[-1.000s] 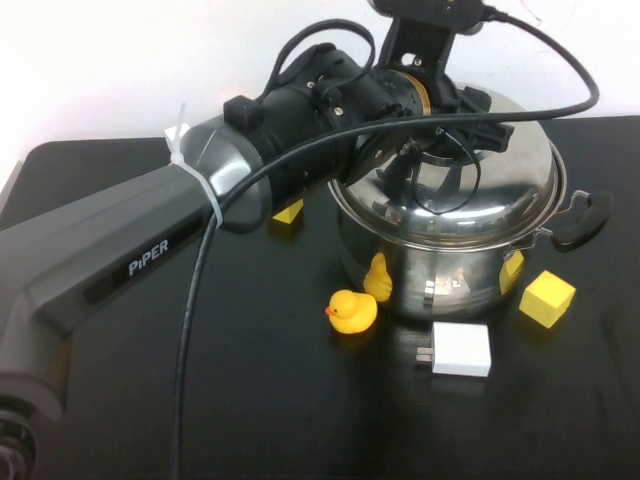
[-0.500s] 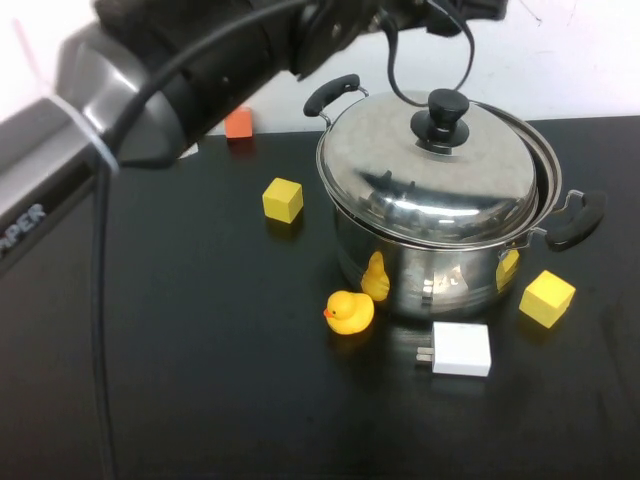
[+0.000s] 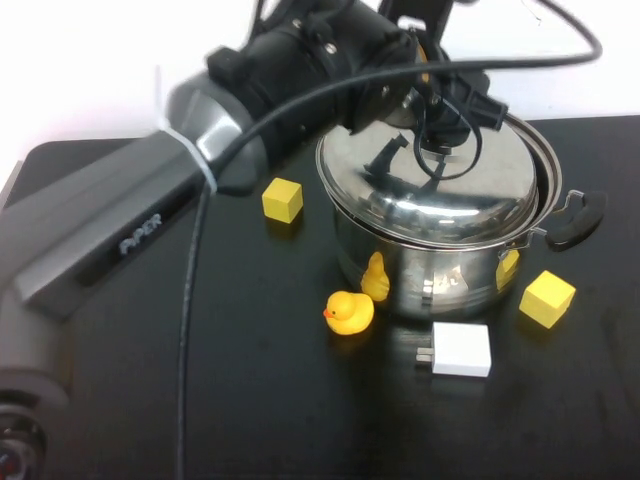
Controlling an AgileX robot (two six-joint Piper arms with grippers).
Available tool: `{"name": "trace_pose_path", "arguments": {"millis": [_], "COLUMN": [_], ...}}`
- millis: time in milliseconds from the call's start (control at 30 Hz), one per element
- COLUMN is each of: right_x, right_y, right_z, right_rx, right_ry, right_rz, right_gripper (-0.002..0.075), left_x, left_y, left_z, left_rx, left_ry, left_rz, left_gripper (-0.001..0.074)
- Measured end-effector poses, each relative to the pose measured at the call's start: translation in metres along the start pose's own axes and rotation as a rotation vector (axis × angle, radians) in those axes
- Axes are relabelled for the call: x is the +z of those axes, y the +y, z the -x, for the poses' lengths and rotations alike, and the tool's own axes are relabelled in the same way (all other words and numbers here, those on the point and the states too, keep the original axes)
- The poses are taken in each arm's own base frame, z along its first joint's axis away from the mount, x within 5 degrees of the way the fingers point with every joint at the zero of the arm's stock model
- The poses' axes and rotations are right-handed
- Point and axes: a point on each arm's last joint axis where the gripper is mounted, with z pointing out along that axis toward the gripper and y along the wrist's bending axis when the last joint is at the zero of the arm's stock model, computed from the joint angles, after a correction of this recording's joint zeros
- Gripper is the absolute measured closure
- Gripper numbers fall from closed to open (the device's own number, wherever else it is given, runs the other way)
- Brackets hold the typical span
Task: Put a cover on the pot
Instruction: Place the pot lid on the pot
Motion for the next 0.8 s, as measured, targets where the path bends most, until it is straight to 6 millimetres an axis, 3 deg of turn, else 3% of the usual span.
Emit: {"name": "trace_pose_path", "arguments": {"millis": [533,633,700,800], "right_x": [0.000,0.000,0.000,0.000], "right_y": [0.000,0.000,0.000,0.000], "right_z": [0.000,0.000,0.000,0.000], "right_rx": [0.000,0.000,0.000,0.000], "right_ry": [0.000,0.000,0.000,0.000], "right_rz": [0.000,0.000,0.000,0.000], "right_gripper": [0.0728,0.0728,0.0728,0.0728], "left_x": [0.030,0.030,0.030,0.032], "left_y": [-0.003,-0.003,-0.004,-0.004], "left_z": [-0.012,-0.012,-0.010,-0.011], "left_rx": [0.011,0.005,0.001,-0.016], "left_ry": [-0.015,-0.019,-0.031,-0.037], "left_rz": [0.007,0.004,0.000,-0.004], "left_gripper": [0.0255,0.0325,0.0418,0.0411]}}
